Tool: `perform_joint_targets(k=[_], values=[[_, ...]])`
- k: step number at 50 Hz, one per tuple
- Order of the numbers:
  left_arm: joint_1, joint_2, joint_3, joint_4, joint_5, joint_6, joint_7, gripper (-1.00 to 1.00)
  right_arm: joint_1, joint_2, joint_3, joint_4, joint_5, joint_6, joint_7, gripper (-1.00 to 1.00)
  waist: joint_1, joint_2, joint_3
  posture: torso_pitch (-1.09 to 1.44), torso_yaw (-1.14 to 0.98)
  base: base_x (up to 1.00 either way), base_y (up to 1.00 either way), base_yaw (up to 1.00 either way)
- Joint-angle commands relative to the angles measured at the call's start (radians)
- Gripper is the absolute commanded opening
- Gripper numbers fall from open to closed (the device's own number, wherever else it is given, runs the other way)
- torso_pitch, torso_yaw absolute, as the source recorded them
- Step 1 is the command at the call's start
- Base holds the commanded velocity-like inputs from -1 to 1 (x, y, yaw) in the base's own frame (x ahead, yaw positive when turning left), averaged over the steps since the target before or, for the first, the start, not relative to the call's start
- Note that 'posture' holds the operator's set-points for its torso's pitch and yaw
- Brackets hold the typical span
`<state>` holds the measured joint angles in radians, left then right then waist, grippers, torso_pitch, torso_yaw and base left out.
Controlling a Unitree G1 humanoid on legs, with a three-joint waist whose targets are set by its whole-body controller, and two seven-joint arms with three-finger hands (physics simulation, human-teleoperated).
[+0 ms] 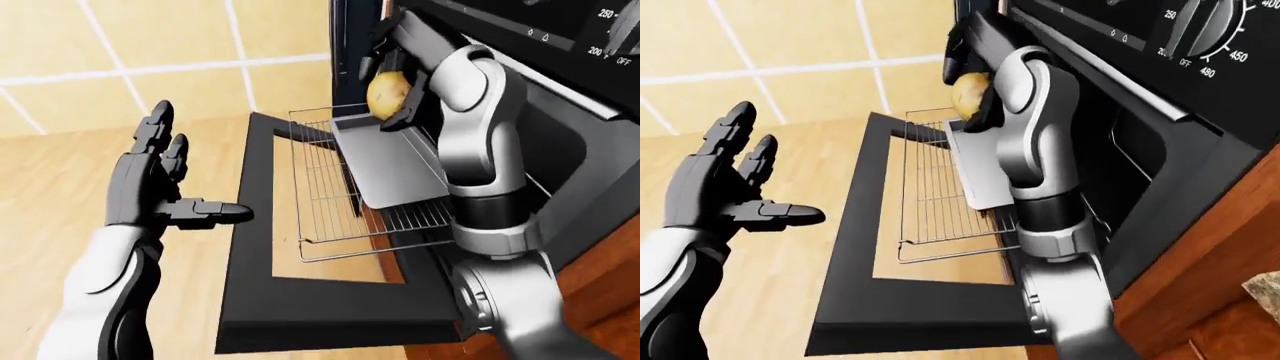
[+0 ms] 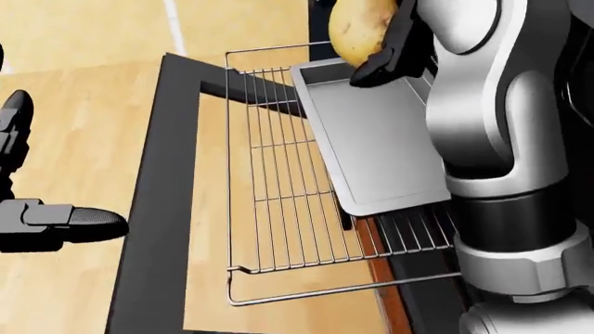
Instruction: Pick the potato from the oven and place it on the plate on the counter.
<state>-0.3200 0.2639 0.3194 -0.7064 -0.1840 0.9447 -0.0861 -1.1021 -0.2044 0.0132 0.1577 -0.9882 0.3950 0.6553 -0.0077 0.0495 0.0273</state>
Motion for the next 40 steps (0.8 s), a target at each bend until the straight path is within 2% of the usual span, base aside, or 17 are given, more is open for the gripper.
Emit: perform_joint_targets(k=[1, 7, 8, 9, 10, 11, 12, 14, 19, 20, 22, 25, 26, 28, 31, 34, 40], values=[[-0.027, 0.007, 0.000, -0.036, -0.009, -0.046, -0.003, 1.00, -0.043, -0.020, -0.033, -0.035, -0.013, -0.005, -0.024, -1.00, -0.010, 0.003, -0.028, 0.00, 0.00, -0.41, 0.26, 0.00], [-0.029, 0.009, -0.001, -0.042, -0.016, -0.045, 0.001, 1.00, -0.039, -0.023, -0.034, -0.054, -0.013, -0.002, -0.013, -1.00, -0.020, -0.035, -0.024, 0.00, 0.00, -0.49, 0.27, 0.00], [-0.032, 0.010, -0.002, -0.047, -0.017, -0.038, 0.003, 1.00, -0.039, -0.024, -0.034, -0.058, -0.014, -0.001, -0.009, -1.00, -0.023, -0.056, -0.023, 0.00, 0.00, -0.60, 0.32, 0.00], [-0.033, 0.011, -0.001, -0.049, -0.019, -0.035, 0.003, 1.00, -0.037, -0.024, -0.034, -0.064, -0.015, 0.000, -0.006, -1.00, -0.027, -0.104, -0.034, 0.00, 0.00, -0.61, 0.32, 0.00], [-0.034, 0.011, 0.000, -0.048, -0.020, -0.035, 0.002, 1.00, -0.035, -0.024, -0.034, -0.065, -0.015, -0.001, -0.005, -1.00, -0.034, -0.078, -0.023, 0.00, 0.00, -0.60, 0.33, 0.00], [-0.032, 0.012, -0.001, -0.040, -0.019, -0.044, 0.001, 1.00, -0.033, -0.024, -0.035, -0.071, -0.015, 0.002, -0.001, -1.00, -0.027, -0.095, -0.050, 0.00, 0.00, -0.61, 0.34, 0.00], [-0.032, 0.012, -0.002, -0.040, -0.019, -0.046, 0.001, 1.00, -0.032, -0.024, -0.036, -0.072, -0.015, 0.002, -0.001, -1.00, -0.028, -0.098, -0.058, 0.00, 0.00, -0.62, 0.33, 0.00], [-0.030, 0.011, -0.004, -0.042, -0.019, -0.045, 0.002, 1.00, -0.025, -0.024, -0.036, -0.081, -0.015, 0.003, 0.003, -1.00, -0.018, -0.095, -0.052, 0.00, 0.00, -0.63, 0.33, 0.00], [-0.043, 0.013, -0.008, -0.042, -0.021, -0.040, 0.005, 1.00, -0.022, -0.020, -0.039, -0.092, -0.013, 0.020, 0.011, -1.00, 0.002, -0.074, -0.039, 0.00, 0.00, -0.62, 0.30, 0.00], [-0.046, 0.015, -0.008, -0.044, -0.023, -0.037, 0.006, 1.00, -0.020, -0.020, -0.038, -0.099, -0.011, 0.025, 0.016, -1.00, 0.004, -0.054, -0.042, 0.00, 0.00, -0.29, 0.09, 0.00], [-0.049, 0.016, -0.007, -0.055, -0.026, -0.026, 0.008, 1.00, -0.019, -0.014, -0.042, -0.113, -0.001, 0.044, 0.028, -1.00, -0.016, -0.006, 0.030, 0.00, 0.00, 0.00, 0.00, 0.00], [-0.058, 0.022, -0.001, -0.079, -0.034, 0.004, 0.012, 1.00, -0.011, -0.013, -0.048, -0.152, 0.018, 0.078, 0.045, -1.00, -0.035, 0.090, 0.036, 0.00, 0.00, 0.00, 0.00, 0.00], [-0.062, 0.024, -0.001, -0.084, -0.035, 0.013, 0.014, 1.00, -0.005, -0.016, -0.047, -0.167, 0.022, 0.084, 0.050, -1.00, -0.020, 0.059, 0.048, 0.00, 0.00, 0.00, 0.00, 0.00], [-0.064, 0.025, -0.002, -0.087, -0.036, 0.015, 0.015, 1.00, 0.001, -0.020, -0.055, -0.186, 0.040, 0.100, 0.052, -1.00, -0.029, 0.051, 0.008, 0.00, 0.00, 0.00, 0.00, 0.00], [-0.058, 0.021, -0.013, -0.081, -0.029, 0.005, 0.017, 1.00, 0.015, -0.033, -0.067, -0.194, 0.069, 0.108, 0.026, -1.00, -0.021, 0.038, -0.017, 0.00, 0.00, 0.00, 0.00, -0.07], [-0.061, 0.017, -0.025, -0.076, -0.018, 0.004, 0.017, 1.00, 0.041, -0.041, -0.078, -0.215, 0.114, 0.131, 0.004, -1.00, -0.018, 0.016, 0.006, 0.00, 0.00, 0.00, 0.00, -0.80], [-0.106, 0.022, -0.046, -0.066, -0.003, 0.032, 0.017, 1.00, 0.076, -0.068, -0.088, -0.284, 0.167, 0.167, -0.005, -1.00, -0.006, -0.023, 0.019, 0.00, 0.00, 0.00, 0.00, -1.00]])
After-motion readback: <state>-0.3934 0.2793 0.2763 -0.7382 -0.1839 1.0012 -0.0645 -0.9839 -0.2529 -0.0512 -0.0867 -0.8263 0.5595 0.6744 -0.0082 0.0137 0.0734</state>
